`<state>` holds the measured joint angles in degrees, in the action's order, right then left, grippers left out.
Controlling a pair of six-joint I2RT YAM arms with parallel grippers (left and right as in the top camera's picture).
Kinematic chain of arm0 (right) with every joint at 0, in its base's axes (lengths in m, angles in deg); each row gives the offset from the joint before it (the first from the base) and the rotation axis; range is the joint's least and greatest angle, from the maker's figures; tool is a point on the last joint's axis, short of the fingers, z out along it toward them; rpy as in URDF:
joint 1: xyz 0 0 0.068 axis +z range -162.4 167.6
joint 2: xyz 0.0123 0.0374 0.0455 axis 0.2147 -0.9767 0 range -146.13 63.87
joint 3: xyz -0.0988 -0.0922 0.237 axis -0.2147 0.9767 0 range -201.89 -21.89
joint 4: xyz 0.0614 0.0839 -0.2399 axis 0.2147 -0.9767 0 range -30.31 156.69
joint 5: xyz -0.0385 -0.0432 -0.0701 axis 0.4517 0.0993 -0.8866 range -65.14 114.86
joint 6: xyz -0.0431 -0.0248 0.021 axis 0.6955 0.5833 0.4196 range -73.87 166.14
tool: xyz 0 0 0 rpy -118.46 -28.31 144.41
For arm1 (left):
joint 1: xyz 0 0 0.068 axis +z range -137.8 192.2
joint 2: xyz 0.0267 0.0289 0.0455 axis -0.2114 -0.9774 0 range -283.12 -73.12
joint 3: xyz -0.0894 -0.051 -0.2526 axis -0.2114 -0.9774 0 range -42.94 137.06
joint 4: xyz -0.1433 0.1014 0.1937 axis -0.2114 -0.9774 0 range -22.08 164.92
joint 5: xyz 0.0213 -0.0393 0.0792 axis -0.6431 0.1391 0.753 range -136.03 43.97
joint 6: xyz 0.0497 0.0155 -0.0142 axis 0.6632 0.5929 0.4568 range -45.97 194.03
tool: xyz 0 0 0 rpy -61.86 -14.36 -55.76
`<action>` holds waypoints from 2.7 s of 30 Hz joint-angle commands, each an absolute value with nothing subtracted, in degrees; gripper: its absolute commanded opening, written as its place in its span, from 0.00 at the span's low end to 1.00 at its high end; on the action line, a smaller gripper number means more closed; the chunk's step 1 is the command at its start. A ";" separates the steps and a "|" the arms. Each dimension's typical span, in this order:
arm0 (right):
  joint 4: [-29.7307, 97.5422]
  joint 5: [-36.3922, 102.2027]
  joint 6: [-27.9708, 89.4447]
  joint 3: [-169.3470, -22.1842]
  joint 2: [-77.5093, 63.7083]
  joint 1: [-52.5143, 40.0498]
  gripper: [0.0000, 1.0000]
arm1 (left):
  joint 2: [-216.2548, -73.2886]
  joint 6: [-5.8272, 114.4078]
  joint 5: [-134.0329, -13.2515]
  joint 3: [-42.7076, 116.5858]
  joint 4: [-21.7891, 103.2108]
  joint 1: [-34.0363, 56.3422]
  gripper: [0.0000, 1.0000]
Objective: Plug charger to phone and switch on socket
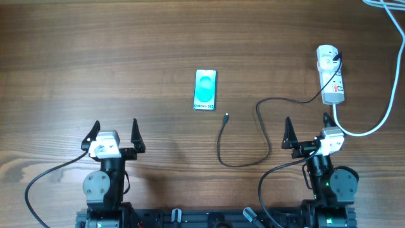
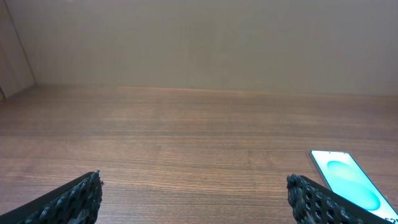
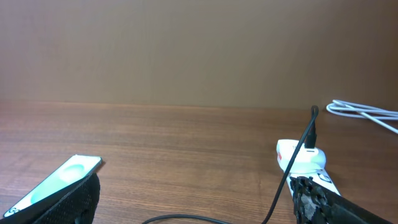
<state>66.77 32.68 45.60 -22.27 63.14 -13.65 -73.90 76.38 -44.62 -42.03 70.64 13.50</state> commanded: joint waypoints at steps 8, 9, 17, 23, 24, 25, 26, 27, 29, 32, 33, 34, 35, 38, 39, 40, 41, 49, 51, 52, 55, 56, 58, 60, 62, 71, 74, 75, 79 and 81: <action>67.07 32.13 46.12 -22.18 63.45 -13.32 1.00 | -73.29 77.25 -45.32 -42.62 70.75 13.98 1.00; 67.07 32.13 46.12 -22.18 63.45 -13.32 1.00 | -73.29 77.25 -45.32 -42.62 70.75 13.98 1.00; 67.07 32.13 46.15 -22.18 63.45 -13.32 1.00 | -73.29 77.25 -45.32 -42.62 70.75 13.98 1.00; 67.07 32.13 46.10 -22.18 63.45 -13.32 1.00 | -73.29 77.25 -45.32 -42.62 70.75 13.98 1.00; 67.07 32.13 46.12 -22.18 63.45 -13.32 1.00 | -73.29 77.25 -45.32 -42.62 70.75 13.98 1.00; 67.07 32.13 46.12 -22.18 63.45 -13.32 1.00 | -73.29 77.25 -45.32 -42.62 70.75 13.98 1.00; 67.07 32.13 46.12 -22.18 63.45 -13.32 1.00 | -73.29 77.25 -45.32 -42.62 70.75 13.98 1.00; 67.07 32.13 46.12 -22.18 63.45 -13.32 1.00 | -73.29 77.25 -45.32 -42.62 70.75 13.98 1.00; 67.07 32.13 46.10 -22.18 63.45 -13.32 0.99 | -73.29 77.25 -45.32 -42.62 70.75 13.98 1.00; 67.07 32.13 46.10 -22.18 63.45 -13.32 1.00 | -73.29 77.27 -45.32 -42.62 70.75 13.98 1.00; 67.07 32.13 46.12 -22.18 63.45 -13.32 1.00 | -73.29 77.27 -45.29 -42.62 70.78 13.98 1.00; 67.07 32.13 46.15 -22.18 63.45 -13.32 1.00 | -73.29 77.05 -45.71 -42.62 70.78 13.96 1.00; 67.07 32.13 46.12 -22.18 63.45 -13.32 1.00 | -73.29 72.97 -49.84 -42.62 70.78 13.92 1.00; 67.07 32.13 46.12 -22.18 63.45 -13.32 1.00 | -73.29 58.28 -68.72 -42.60 72.79 13.83 1.00; 67.07 32.13 46.10 -22.18 63.45 -13.32 1.00 | -73.29 58.32 -69.18 -42.62 72.92 13.83 1.00; 67.07 32.13 46.15 -22.18 63.45 -13.32 1.00 | -73.29 58.30 -69.21 -42.60 73.07 13.83 1.00; 67.07 32.13 46.12 -22.18 63.45 -13.32 1.00 | -73.29 58.26 -70.74 -42.62 74.51 13.83 1.00; 67.07 32.13 46.12 -22.18 63.45 -13.32 1.00 | -76.09 51.90 -76.37 -35.67 90.40 13.83 1.00; 67.07 32.13 46.12 -22.18 63.45 -13.32 1.00 | -82.36 56.90 -76.20 -29.11 86.91 13.83 1.00; 67.07 32.13 46.12 -22.18 63.45 -13.32 1.00 | -87.06 58.98 -76.20 -24.76 84.22 13.83 1.00; 67.07 32.13 46.12 -22.18 63.45 -13.32 1.00 | -107.58 66.80 -77.95 -2.53 61.35 13.81 1.00; 67.07 32.13 46.12 -22.18 63.45 -13.32 1.00 | -112.72 68.11 -78.58 3.85 53.62 13.81 1.00; 67.07 32.13 46.15 -22.18 63.45 -13.32 1.00 | -124.11 67.59 -85.79 16.85 41.07 13.83 1.00; 67.07 32.13 46.12 -22.18 63.45 -13.32 0.99 | -130.90 66.43 -90.89 21.70 39.00 13.81 1.00; 67.10 32.13 46.12 -22.18 63.45 -13.32 1.00 | -135.30 64.14 -90.60 24.48 37.20 13.09 0.99; 67.07 32.13 46.12 -22.18 63.45 -13.32 1.00 | -168.37 53.41 -48.94 66.21 0.18 -14.50 0.99; 67.07 32.13 46.12 -22.18 63.45 -13.32 1.00 | -180.67 52.29 -47.11 77.59 -8.02 -16.27 1.00; 67.07 32.13 46.12 -22.18 63.45 -13.32 1.00 | -183.71 51.83 -46.28 78.47 -8.48 -16.57 1.00; 67.07 32.13 46.12 -22.18 63.45 -13.32 1.00 | -192.34 50.35 -46.17 78.47 -7.93 -16.64 1.00; 67.07 32.13 46.12 -22.18 63.45 -13.32 1.00 | -195.73 50.37 -48.00 78.40 -3.52 -17.01 1.00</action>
